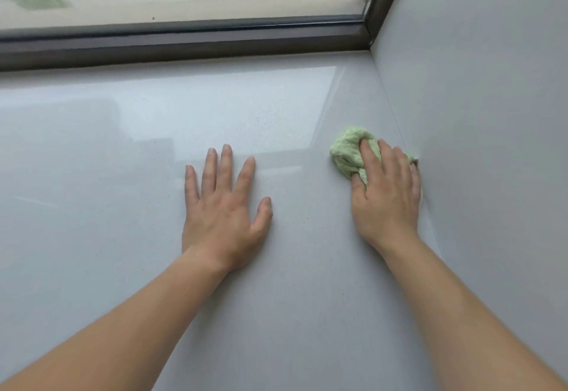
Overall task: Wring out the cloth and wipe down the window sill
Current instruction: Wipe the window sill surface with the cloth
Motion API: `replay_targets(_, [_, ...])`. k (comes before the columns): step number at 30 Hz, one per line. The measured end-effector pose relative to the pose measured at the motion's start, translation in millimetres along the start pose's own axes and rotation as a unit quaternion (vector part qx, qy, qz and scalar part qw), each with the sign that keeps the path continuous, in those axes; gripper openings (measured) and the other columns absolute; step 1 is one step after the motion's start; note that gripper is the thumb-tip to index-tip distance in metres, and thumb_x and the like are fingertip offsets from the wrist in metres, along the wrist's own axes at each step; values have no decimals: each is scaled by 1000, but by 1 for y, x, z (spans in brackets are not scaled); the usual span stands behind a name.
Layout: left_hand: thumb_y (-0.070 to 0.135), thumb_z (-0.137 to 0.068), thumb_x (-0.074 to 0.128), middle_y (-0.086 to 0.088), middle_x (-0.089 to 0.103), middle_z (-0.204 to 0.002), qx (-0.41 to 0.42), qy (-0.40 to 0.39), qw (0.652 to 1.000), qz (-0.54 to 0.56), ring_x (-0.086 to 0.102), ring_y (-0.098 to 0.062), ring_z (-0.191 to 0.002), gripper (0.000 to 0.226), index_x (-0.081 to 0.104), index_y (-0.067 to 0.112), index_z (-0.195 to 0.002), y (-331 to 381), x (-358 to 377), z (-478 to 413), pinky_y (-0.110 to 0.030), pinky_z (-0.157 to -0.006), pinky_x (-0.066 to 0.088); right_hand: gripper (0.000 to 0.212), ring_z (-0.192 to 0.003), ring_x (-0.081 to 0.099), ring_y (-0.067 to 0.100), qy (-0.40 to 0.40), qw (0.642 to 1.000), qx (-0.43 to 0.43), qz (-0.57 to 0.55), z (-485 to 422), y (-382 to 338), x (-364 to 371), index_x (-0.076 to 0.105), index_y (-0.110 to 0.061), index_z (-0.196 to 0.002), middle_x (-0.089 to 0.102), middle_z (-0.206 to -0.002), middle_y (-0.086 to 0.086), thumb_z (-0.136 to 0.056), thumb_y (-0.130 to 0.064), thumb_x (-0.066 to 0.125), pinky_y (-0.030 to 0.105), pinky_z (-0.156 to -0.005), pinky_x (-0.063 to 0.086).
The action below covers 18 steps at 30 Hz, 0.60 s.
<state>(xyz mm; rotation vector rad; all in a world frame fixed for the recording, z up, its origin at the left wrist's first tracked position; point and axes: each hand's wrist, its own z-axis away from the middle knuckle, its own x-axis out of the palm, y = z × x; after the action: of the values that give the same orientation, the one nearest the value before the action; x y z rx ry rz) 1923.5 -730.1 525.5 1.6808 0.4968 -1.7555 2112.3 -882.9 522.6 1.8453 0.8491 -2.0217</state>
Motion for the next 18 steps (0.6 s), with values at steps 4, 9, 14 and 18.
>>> replay_targets(4, [60, -91, 20, -8, -3, -167, 0, -2, 1000, -1, -13, -23, -152, 74, 14, 27, -157, 0, 0, -1, -54, -121, -4, 56, -149, 12, 27, -10, 1000, -14, 2, -72, -19, 3, 24, -32, -153, 21, -162, 1, -99, -35, 40, 45, -120, 4])
replay_targets(9, [60, -91, 21, -7, -2, -167, -2, -9, 1000, -5, -12, -22, -152, 75, 14, 28, -157, -1, 0, -2, -54, -121, -4, 55, -143, 25, 27, -6, 999, -49, -5, -173, -45, 7, 32, -30, -150, 31, -153, 7, -97, -36, 43, 44, -119, 12])
replay_targets(14, [60, -90, 22, -7, -1, -167, -3, -7, 1000, -9, -11, -22, -153, 75, 15, 28, -157, 0, 1, -1, -54, -121, -2, 48, -133, 31, 33, 16, 998, -64, -6, -189, -46, 2, 43, -29, -142, 31, -144, 12, -94, -28, 46, 40, -114, 20])
replay_targets(18, [62, -90, 18, -5, -8, -167, -5, -13, 1000, -11, -17, -20, -151, 75, 9, 30, -158, 0, 0, -1, -53, -121, -5, 50, -131, 30, 34, 18, 998, -68, 3, -191, -44, -2, 44, -28, -141, 30, -141, 13, -91, -20, 44, 40, -112, 24])
